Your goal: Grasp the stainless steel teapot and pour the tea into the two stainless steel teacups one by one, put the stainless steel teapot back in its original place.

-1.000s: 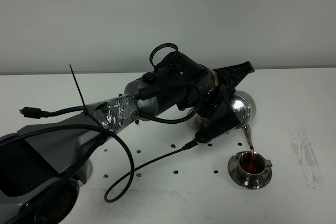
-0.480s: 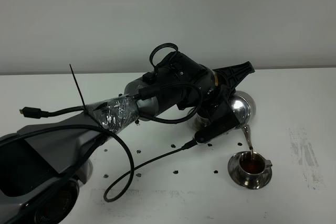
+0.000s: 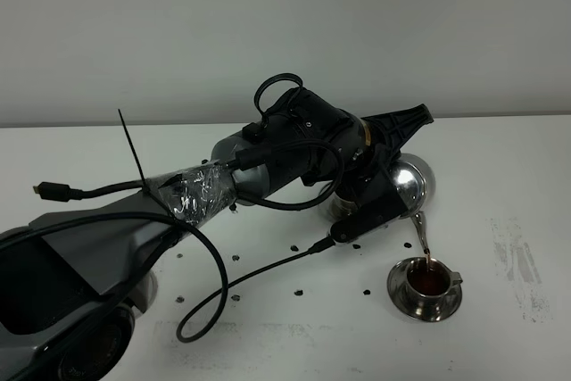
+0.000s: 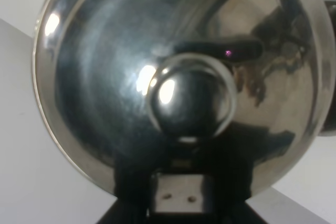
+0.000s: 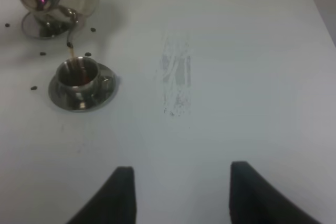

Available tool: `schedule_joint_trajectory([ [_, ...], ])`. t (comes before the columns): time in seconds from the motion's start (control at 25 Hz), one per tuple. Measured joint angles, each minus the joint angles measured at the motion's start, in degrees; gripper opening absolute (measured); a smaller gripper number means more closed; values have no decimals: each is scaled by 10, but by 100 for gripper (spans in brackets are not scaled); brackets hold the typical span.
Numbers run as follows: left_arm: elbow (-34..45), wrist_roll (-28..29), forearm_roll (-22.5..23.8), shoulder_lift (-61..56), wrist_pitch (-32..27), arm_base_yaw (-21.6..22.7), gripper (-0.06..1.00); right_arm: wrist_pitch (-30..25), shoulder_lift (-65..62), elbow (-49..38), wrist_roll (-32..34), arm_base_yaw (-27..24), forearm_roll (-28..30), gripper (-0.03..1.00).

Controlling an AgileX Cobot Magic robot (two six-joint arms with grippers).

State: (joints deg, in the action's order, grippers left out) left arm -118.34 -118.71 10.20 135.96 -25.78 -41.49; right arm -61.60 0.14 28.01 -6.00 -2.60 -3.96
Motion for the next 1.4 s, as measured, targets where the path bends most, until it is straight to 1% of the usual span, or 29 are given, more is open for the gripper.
schedule_joint_trajectory([
  [1.4,0,2,4,0,2,-7,25,0,0,0,0,0,0,43],
])
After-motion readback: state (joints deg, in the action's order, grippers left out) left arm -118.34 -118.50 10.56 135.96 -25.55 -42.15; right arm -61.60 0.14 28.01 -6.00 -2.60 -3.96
